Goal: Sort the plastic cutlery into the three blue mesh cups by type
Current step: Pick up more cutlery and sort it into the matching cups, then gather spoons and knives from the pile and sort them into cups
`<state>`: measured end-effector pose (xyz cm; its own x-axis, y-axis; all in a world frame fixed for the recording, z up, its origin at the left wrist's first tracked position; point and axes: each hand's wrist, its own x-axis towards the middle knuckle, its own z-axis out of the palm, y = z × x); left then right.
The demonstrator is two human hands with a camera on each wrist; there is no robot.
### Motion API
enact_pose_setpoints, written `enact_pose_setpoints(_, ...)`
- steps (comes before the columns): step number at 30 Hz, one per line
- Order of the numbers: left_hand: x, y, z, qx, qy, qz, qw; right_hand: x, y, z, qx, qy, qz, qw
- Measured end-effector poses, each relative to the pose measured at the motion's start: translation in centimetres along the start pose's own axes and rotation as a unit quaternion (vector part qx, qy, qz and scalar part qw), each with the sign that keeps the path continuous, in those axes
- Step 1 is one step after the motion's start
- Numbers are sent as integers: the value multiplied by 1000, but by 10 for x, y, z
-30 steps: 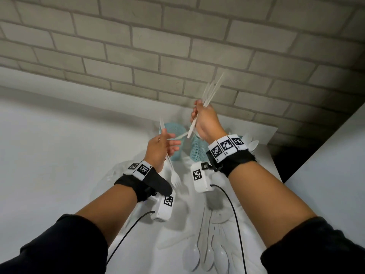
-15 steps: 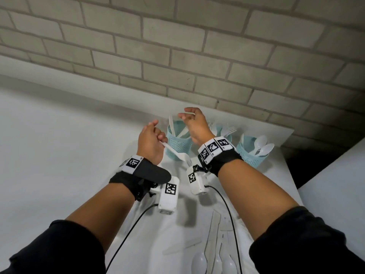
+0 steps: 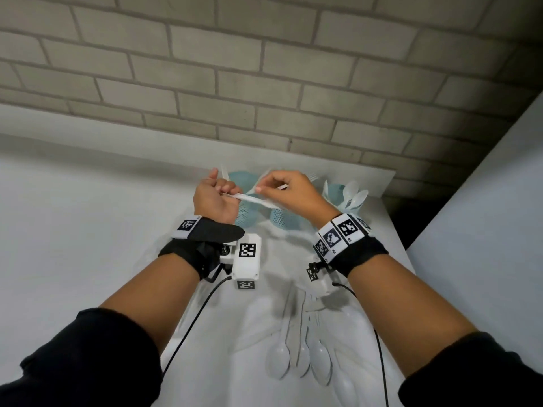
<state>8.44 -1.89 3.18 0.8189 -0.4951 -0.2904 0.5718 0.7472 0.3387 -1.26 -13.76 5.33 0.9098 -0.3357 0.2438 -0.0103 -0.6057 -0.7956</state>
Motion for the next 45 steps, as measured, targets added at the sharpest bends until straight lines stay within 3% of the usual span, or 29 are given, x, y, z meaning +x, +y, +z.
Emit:
enact_pose_setpoints(4, 0, -14, 4, -16, 2, -41, 999, -26, 7, -19, 5, -64, 56, 996)
enact_pose_setpoints(7, -4, -29, 8, 19, -8, -90, 996, -37, 16, -38, 132, -1, 87, 987)
enact_pose_setpoints(10, -13, -46, 11, 125, -34, -154, 980, -40, 17, -53, 241, 81, 96, 962)
enact_pose_setpoints(13, -22, -55, 8, 261, -83, -201, 940, -35, 16, -64, 246, 232, 82, 938)
enact_pose_setpoints(16, -30, -56, 0, 404, -95, -184, 891, -26, 20, -74, 152, 360, 74, 918)
enact_pose_setpoints(20, -37, -49, -19, 560, -101, -187, 801, -17, 30, -70, 16, 381, 74, 922)
enact_pose_setpoints(23, -47, -46, -28, 659, -109, -175, 723, -6, 44, -56, -69, 314, 94, 942)
enact_pose_setpoints(25, -53, -46, -30, 729, -135, -157, 653, -1, 47, -47, -127, 203, 127, 962)
enact_pose_setpoints(26, -56, -46, -30, 758, -153, -153, 616, 1, 45, -42, -152, 138, 146, 968)
enact_pose_setpoints(28, -62, -47, -31, 826, -195, -143, 510, 1, 38, -36, -182, 57, 171, 967)
enact_pose_setpoints(30, -66, -48, -35, 883, -219, -118, 398, -1, 29, -36, -209, 90, 156, 961)
enact_pose_setpoints(32, -68, -52, -42, 908, -220, -116, 338, -9, 19, -41, -240, 153, 110, 952)
enact_pose_setpoints(34, -70, -57, -49, 919, -224, -122, 300, -19, 11, -48, -250, 151, 65, 954)
enact_pose_setpoints(35, -72, -60, -52, 923, -227, -123, 286, -25, 9, -53, -236, 103, 59, 965)
enact_pose_setpoints(37, -78, -65, -54, 928, -235, -124, 261, -42, 9, -61, -210, -96, 121, 965)
enact_pose_setpoints(39, -88, -68, -54, 929, -248, -129, 240, -62, 14, -63, -220, -292, 236, 900)
enact_pose_setpoints(40, -93, -67, -54, 929, -253, -135, 232, -73, 20, -62, -238, -341, 277, 866)
enact_pose_setpoints(42, -102, -68, -58, 930, -257, -143, 222, -95, 31, -58, -293, -363, 309, 829)
enact_pose_setpoints(45, -119, -75, -67, 938, -257, -129, 194, -127, 38, -52, -340, -370, 334, 797)
